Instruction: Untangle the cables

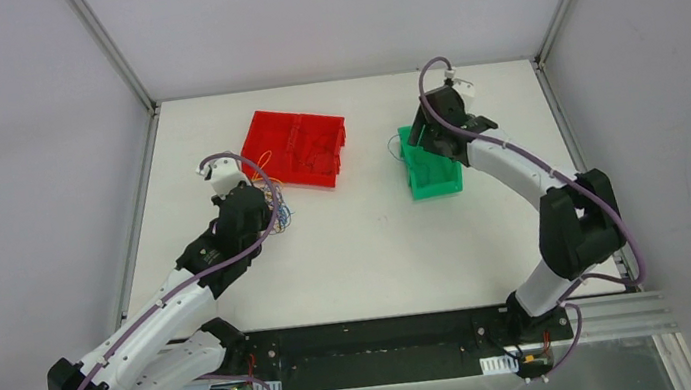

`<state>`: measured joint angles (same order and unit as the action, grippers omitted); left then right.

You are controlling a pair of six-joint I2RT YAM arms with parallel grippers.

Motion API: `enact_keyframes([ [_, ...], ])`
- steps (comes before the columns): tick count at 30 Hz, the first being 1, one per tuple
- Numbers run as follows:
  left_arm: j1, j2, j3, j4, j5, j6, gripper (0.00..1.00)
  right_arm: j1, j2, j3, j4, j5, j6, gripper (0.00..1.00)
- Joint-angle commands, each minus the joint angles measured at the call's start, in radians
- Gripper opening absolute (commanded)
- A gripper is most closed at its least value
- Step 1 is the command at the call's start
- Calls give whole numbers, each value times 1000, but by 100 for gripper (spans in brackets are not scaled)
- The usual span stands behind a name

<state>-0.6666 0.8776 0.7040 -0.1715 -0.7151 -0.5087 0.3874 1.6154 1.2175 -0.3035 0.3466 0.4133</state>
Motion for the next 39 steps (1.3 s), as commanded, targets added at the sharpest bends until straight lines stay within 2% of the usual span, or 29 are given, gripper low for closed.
enact_keyframes([
  [1, -2, 2, 8, 27, -16, 15, 0, 108, -41, 40, -1, 76, -116, 75],
  [3, -2, 2, 8, 28, -17, 15, 0, 174, -9, 98, -41, 166, -186, 76],
  [8, -2, 4, 7, 30, -24, 18, 0, 343, 208, 320, -169, 567, -397, 75],
  [12, -2, -1, 5, 29, -30, 19, 0, 397, 368, 431, -198, 733, -521, 73],
  [16, -2, 1, 6, 29, -30, 19, 0, 427, 473, 440, -114, 836, -649, 71],
  [25, -2, 7, 6, 30, -30, 22, 0, 433, 569, 395, 155, 905, -909, 61],
  [27, -2, 9, 7, 31, -33, 22, 0, 437, 588, 388, 224, 924, -971, 54],
  [30, -2, 6, 8, 31, -31, 24, 0, 444, 592, 377, 278, 925, -1008, 34],
  [31, -2, 4, 8, 29, -31, 25, 0, 445, 592, 375, 277, 923, -1009, 31],
  [32, -2, 3, 6, 31, -30, 24, 0, 447, 591, 373, 277, 919, -1014, 32],
  [33, -2, 1, 6, 31, -30, 25, 0, 450, 591, 367, 276, 915, -1016, 37],
  [35, -2, 1, 6, 31, -28, 25, 0, 457, 587, 360, 254, 892, -1004, 58],
  [36, -2, 0, 8, 31, -26, 25, 0, 462, 586, 358, 241, 878, -996, 61],
  [39, -2, 0, 8, 30, -23, 26, 0, 468, 599, 366, 232, 869, -998, 61],
])
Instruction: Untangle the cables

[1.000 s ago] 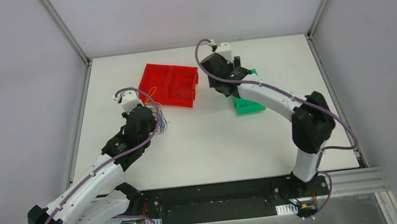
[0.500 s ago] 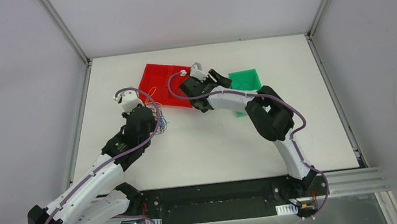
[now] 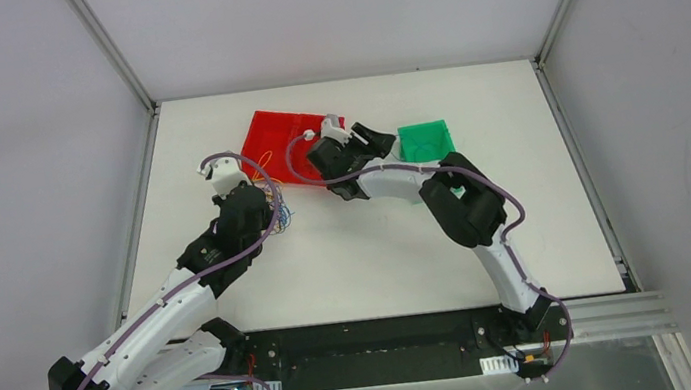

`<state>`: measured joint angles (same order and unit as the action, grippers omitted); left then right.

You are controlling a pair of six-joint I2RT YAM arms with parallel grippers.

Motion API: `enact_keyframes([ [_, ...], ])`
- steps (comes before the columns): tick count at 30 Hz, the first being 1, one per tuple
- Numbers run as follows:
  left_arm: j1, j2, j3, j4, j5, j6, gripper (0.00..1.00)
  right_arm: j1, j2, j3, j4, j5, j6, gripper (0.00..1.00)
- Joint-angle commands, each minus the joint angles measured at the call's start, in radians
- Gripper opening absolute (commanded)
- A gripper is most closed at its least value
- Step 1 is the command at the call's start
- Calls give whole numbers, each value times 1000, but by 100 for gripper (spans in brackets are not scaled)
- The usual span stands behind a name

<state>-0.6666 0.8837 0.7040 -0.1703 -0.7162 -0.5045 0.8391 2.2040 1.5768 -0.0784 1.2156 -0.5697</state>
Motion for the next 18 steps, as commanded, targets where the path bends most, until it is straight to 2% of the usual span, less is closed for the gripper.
enact_keyframes([
  [1, -2, -7, 7, 30, -22, 22, 0, 17, 17, 12, -2, -4, -14, 60],
  [4, -2, -5, 8, 30, -26, 23, 0, 15, 42, 22, -9, 3, -16, 55],
  [11, -2, -4, 8, 30, -22, 23, 0, -11, 66, 20, -23, 16, -9, 54],
  [12, -2, -4, 8, 30, -22, 23, 0, -18, 66, 17, -24, 16, -6, 51],
  [14, -2, -2, 8, 29, -23, 23, 0, -25, 66, 17, -26, 23, -2, 33],
  [18, -2, -3, 8, 31, -23, 24, 0, -24, 41, 14, -24, 27, 11, 15],
])
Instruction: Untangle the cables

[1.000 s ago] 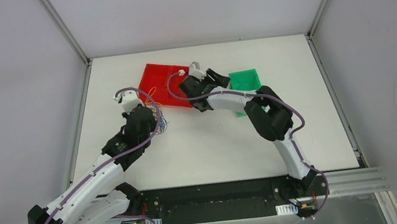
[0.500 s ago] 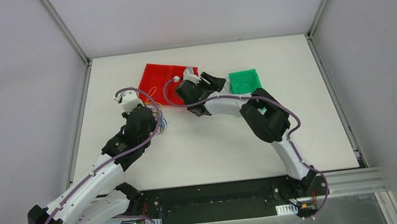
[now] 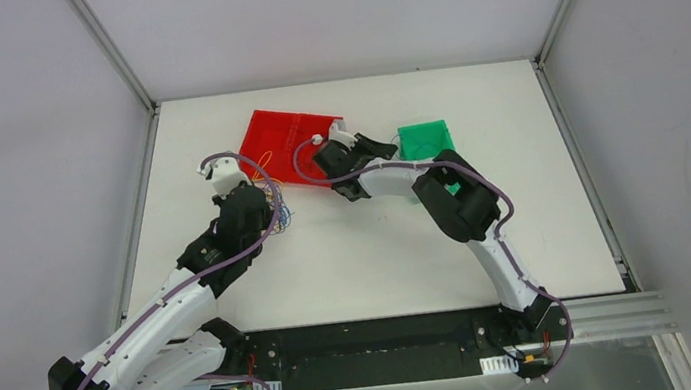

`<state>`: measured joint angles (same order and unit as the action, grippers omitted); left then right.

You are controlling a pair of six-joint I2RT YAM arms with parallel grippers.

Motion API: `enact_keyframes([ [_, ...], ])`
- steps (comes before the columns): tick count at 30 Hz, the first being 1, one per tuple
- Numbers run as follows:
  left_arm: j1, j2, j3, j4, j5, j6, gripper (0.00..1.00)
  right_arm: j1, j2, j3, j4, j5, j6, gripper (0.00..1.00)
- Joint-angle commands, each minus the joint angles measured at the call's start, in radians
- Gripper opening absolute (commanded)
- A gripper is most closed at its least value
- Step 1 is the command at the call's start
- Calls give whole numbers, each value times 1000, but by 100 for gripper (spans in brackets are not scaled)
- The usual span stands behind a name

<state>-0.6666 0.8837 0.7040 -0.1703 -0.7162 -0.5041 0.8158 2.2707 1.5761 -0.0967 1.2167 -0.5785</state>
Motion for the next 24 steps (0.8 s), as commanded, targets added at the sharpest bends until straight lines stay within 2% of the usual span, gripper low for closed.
enact_keyframes([
  [1, -2, -3, 8, 31, -23, 23, 0, 1, -38, 12, -5, 22, 26, 11],
  [4, -2, -1, 9, 31, -22, 24, 0, 4, -85, -5, -5, 8, 46, 1],
  [12, -2, 2, 9, 31, -19, 24, 0, -16, -290, -103, -53, -176, 247, 0],
  [17, -2, 3, 9, 31, -20, 26, 0, -83, -410, -179, -85, -384, 414, 0],
  [24, -2, 1, 9, 31, -19, 26, 0, -282, -549, -317, -68, -824, 664, 0],
])
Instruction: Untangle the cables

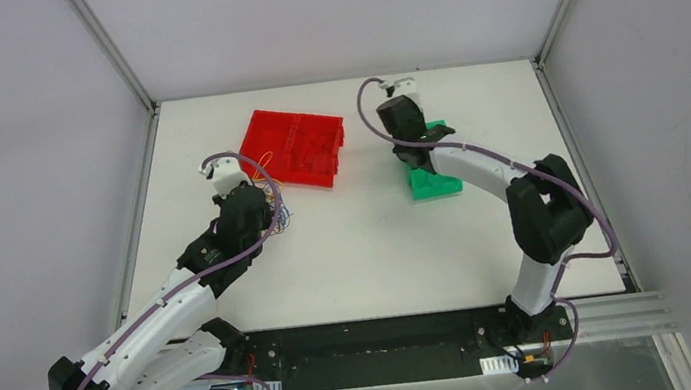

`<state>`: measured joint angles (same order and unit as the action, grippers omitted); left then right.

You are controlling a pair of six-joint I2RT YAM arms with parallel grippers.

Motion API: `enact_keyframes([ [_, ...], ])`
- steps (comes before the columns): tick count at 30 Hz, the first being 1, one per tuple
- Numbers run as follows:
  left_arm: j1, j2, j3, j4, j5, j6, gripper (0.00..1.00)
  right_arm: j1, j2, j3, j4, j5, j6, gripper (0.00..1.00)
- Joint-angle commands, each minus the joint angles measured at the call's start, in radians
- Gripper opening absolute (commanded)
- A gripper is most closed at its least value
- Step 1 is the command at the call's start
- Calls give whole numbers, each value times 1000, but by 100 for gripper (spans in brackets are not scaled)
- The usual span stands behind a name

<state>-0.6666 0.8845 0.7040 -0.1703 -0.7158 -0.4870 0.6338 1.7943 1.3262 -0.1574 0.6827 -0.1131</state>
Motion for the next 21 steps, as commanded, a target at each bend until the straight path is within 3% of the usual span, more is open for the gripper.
enact_keyframes([
  [1, -2, 0, 9, 31, -18, 8, 0, -125, -78, -86, 0, -333, 221, 0],
  [8, -2, -5, 9, 31, -16, 7, 0, -254, -17, -170, 36, -493, 358, 0],
  [15, -2, -1, 10, 32, -2, 6, 0, -286, 84, -108, -25, -540, 410, 0],
  [16, -2, -2, 11, 31, 3, 5, 0, -285, 71, -108, -27, -535, 415, 3],
  [18, -2, 1, 11, 35, 17, 7, 0, -284, 35, -113, -39, -508, 420, 27],
  [21, -2, 6, 13, 41, 41, 10, 0, -277, -33, -105, -69, -452, 420, 37],
])
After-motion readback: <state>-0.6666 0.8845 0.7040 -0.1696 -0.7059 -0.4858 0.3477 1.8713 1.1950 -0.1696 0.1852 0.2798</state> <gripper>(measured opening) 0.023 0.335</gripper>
